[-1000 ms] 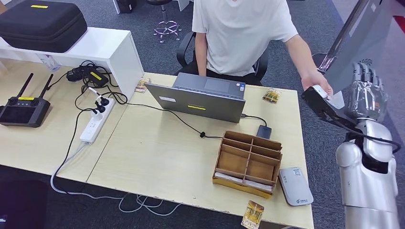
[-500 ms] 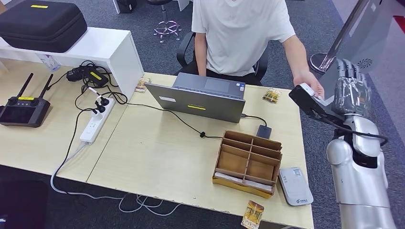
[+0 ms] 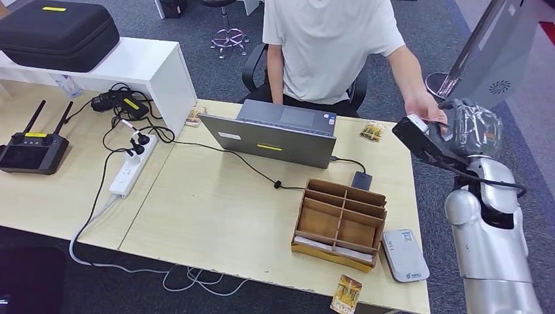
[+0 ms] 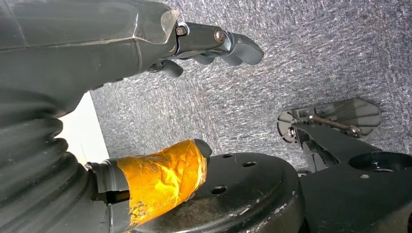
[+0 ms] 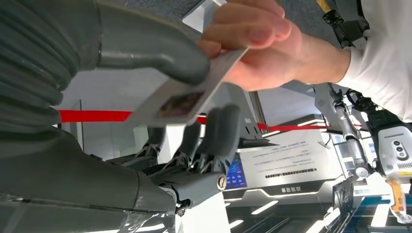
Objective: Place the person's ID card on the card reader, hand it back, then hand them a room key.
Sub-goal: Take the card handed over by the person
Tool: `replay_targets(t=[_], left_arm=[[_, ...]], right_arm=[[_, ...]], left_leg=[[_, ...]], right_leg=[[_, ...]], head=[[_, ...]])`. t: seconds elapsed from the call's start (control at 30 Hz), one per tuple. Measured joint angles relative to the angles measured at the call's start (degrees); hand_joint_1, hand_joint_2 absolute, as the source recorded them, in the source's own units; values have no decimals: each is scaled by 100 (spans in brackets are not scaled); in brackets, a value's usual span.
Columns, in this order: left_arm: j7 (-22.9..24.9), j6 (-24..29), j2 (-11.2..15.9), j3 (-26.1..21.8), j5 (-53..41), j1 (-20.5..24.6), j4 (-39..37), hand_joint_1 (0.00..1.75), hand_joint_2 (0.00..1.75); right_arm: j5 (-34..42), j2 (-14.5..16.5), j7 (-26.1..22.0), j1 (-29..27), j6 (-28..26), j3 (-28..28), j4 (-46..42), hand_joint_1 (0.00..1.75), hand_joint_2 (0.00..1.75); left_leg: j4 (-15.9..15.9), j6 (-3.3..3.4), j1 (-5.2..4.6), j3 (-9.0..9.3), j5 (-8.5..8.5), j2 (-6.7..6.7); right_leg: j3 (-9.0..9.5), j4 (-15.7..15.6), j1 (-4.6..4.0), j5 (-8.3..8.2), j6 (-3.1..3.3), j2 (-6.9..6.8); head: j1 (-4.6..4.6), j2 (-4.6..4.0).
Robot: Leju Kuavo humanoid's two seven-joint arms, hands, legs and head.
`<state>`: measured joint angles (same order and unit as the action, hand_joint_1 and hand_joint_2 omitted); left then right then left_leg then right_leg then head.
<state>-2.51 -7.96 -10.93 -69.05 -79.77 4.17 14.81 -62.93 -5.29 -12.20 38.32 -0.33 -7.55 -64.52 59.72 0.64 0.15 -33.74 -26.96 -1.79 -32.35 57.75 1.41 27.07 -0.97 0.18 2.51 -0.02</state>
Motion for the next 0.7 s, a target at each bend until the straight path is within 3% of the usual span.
replay_targets(t=[0.7], left_arm=[[-171,55,1,-28,57,7,-43,0,175]], right_arm=[[69,0,-30,64,-52,-62,91,175,175]], left_leg=[[0,0,0,0,0,0]], right_leg=[[-1,0,0,-1,1,0]], head=[[0,0]])
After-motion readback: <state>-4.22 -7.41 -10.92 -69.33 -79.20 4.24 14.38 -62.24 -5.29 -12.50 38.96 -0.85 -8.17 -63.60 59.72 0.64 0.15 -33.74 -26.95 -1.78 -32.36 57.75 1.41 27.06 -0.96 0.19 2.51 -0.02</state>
